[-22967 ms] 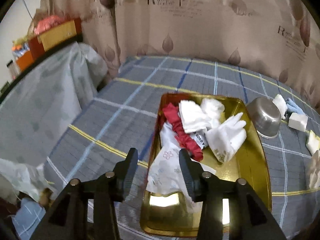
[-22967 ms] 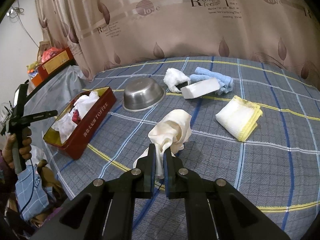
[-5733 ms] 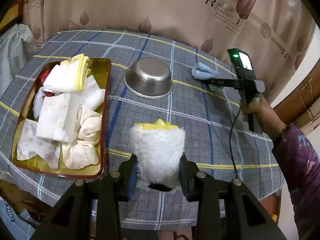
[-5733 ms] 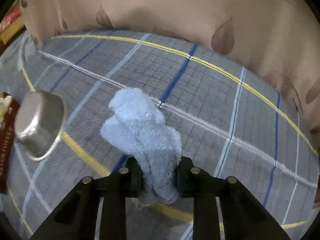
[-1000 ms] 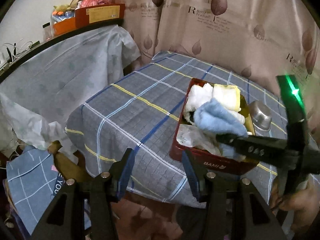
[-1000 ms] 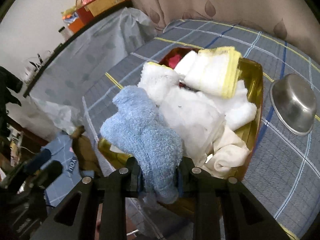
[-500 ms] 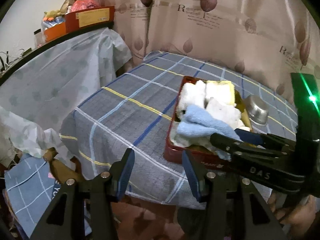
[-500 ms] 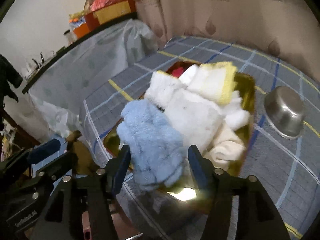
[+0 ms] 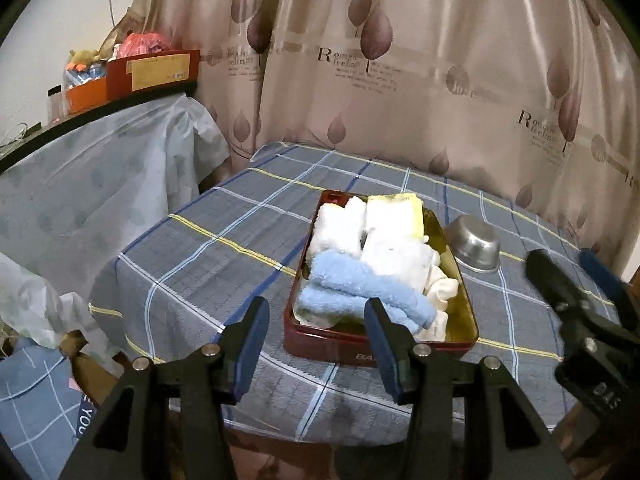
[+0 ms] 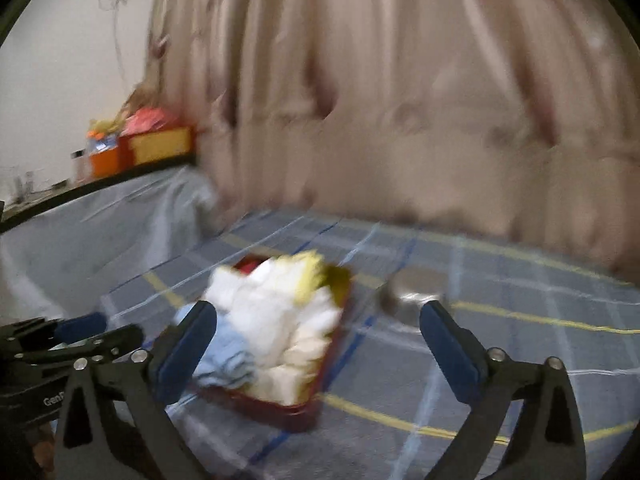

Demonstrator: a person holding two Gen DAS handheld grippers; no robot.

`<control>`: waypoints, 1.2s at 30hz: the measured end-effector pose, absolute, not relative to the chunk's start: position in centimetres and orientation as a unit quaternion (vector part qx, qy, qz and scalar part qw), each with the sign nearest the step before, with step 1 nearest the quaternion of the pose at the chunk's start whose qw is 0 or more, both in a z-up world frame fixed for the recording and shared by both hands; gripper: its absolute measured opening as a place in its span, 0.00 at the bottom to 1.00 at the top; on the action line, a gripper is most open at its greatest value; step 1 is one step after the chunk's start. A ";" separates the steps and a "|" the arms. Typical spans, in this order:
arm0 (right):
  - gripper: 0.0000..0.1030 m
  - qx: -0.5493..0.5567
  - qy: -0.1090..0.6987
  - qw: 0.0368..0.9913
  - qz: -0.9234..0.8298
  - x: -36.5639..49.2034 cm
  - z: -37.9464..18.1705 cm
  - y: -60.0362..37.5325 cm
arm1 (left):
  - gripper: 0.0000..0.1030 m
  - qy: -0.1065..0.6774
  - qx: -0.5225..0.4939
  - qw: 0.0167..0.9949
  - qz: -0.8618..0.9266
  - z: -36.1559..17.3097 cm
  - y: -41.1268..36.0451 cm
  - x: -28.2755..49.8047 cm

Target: Organize soft objects

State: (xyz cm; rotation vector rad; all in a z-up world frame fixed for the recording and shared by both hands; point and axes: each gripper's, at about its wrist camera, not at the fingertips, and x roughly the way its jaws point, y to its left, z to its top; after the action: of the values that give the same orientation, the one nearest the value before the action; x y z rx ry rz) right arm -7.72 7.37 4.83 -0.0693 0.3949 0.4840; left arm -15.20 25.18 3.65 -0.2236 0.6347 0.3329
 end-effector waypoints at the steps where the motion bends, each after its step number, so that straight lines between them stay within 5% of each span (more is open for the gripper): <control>1: 0.99 -0.036 0.181 0.958 0.219 -8.2 4.9 7.2 | 0.49 0.307 -0.106 0.931 0.164 3.6 25.1 -15.1; 26: 0.99 -0.023 0.171 0.963 0.207 -12.1 5.8 5.9 | 0.49 0.256 -0.046 0.946 0.195 5.8 22.8 -17.3; 36: 0.99 -0.022 0.175 0.963 0.205 -12.2 5.8 5.4 | 0.51 0.313 -0.027 0.924 0.219 5.6 22.6 -17.0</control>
State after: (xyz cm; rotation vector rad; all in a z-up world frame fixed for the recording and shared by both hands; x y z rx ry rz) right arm -12.18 5.40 5.76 -0.0438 0.3544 0.4152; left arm -17.02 22.58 5.63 -0.0550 0.6414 0.4487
